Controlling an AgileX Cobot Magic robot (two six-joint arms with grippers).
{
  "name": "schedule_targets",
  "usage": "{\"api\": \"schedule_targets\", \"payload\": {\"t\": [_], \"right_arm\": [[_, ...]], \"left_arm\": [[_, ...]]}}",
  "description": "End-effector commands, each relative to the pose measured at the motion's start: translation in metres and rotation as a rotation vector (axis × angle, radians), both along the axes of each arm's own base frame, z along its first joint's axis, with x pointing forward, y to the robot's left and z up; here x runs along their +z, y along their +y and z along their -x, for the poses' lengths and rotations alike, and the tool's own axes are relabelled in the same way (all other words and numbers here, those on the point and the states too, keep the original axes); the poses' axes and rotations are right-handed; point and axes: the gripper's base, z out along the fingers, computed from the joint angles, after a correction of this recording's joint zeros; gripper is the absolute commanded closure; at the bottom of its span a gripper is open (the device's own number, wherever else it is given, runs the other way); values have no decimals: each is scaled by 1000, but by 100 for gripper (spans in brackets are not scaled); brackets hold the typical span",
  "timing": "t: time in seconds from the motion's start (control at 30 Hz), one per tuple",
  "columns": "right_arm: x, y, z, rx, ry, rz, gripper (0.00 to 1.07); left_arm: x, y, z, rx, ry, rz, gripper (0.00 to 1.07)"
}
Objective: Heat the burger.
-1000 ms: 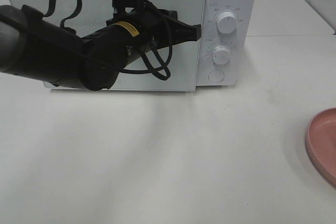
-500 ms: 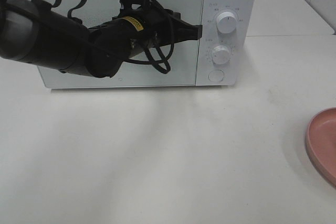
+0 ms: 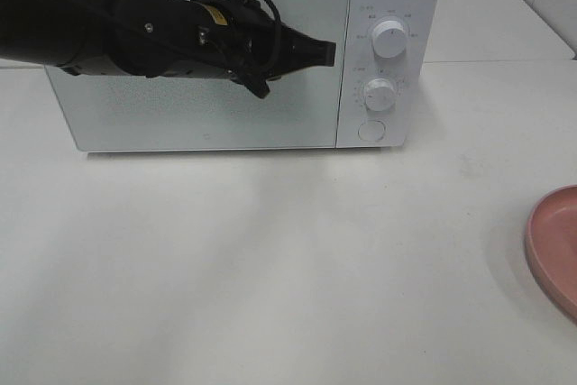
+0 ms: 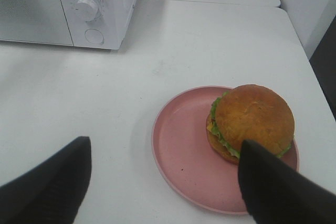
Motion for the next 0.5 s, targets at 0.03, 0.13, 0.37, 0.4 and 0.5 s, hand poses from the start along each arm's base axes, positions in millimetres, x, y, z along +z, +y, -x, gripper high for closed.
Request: {"api": "schedule_targets", "payload": {"t": [0.03, 0.13, 0.37, 0.4, 0.5], "right_arm": [[0, 0, 3, 2, -36, 5, 32], [0, 0, 3, 2, -36, 5, 32], [0, 0, 3, 2, -36, 5, 32], [0, 0, 3, 2, -36, 5, 32], [0, 0, 3, 2, -36, 5, 32]], "left_arm": [[9, -1, 13, -27, 118, -12, 107], [12, 3, 23, -37, 222, -31, 98], [22, 12, 44, -93, 382, -107, 5], [23, 13, 47, -103, 407, -122, 7], [29, 19, 59, -139, 484, -170, 8]]}}
